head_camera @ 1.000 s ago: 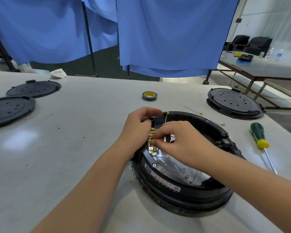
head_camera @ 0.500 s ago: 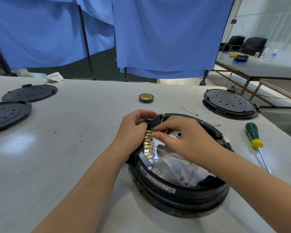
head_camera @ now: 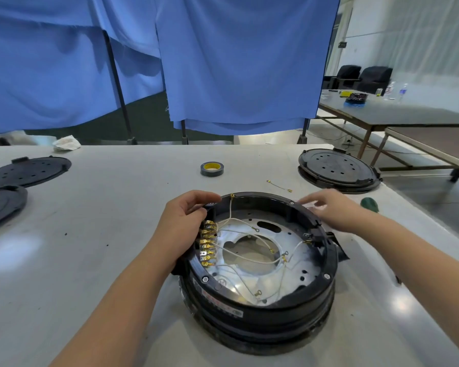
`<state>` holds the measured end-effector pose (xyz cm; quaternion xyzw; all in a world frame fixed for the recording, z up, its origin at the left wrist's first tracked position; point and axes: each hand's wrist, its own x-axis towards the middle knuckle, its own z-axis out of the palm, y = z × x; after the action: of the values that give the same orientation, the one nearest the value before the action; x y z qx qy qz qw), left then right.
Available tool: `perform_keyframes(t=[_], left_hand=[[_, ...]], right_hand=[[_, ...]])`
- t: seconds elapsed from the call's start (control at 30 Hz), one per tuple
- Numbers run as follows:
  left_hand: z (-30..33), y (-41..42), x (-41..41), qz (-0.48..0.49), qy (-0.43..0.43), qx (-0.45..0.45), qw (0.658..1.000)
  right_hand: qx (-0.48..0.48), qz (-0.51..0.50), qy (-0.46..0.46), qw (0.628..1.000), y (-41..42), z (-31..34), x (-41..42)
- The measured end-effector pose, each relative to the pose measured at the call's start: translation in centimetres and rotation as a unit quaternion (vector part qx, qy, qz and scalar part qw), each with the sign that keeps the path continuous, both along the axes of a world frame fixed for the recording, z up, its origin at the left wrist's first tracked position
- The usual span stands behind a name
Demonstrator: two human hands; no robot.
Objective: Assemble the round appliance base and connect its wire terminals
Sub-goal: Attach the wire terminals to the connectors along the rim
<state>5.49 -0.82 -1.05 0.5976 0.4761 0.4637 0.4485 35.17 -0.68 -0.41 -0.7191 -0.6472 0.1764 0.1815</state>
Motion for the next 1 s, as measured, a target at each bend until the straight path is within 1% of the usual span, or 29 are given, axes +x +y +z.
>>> perform_keyframes(t=[0.07,0.1,0.3,0.33,0.47,0.6,0.67,0.73,0.8,0.9,1.0], left_hand=[[0.1,0.0,-0.1,0.003,0.0,-0.002,1.0],[0.1,0.0,-0.2,0.004,0.001,-0.002,1.0],[0.1,0.0,-0.2,0.008,0.008,-0.003,1.0],[0.1,0.0,-0.2,0.007,0.009,-0.004,1.0],[0.2,-0.1,-0.2,0.007,0.013,-0.005,1.0],[0.2,-0.2,-0.2,0.009,0.012,-0.005,1.0],[0.2,-0.2,-0.1,0.013,0.008,-0.005,1.0],[0.2,-0.2,0.0,0.018,0.001,-0.008,1.0],[0.2,-0.3,0.0,0.024,-0.002,-0.011,1.0],[0.2,-0.5,0.4,0.03,-0.006,-0.01,0.999],[0.3,-0.9,0.8,0.026,-0.011,-0.015,0.999]], right_hand=[[-0.031,0.017,-0.006,0.999,0.2,-0.9,-0.3],[-0.032,0.015,-0.013,0.999,0.3,-1.1,-0.5],[0.027,-0.007,-0.038,0.999,1.1,-1.5,-0.7],[0.027,-0.01,-0.041,0.999,1.2,-1.5,-0.7],[0.019,-0.006,-0.104,0.994,2.3,-1.4,-1.0],[0.017,-0.017,-0.1,0.995,2.7,-1.7,-1.1],[0.04,-0.022,-0.067,0.997,2.7,-1.7,-1.0],[0.096,-0.04,-0.004,0.995,2.3,-1.2,-1.0],[0.152,-0.046,0.04,0.987,1.7,-0.2,-1.0],[0.208,-0.022,0.083,0.974,0.2,1.7,-2.1],[0.23,0.031,0.113,0.966,-1.6,3.4,-4.3]])
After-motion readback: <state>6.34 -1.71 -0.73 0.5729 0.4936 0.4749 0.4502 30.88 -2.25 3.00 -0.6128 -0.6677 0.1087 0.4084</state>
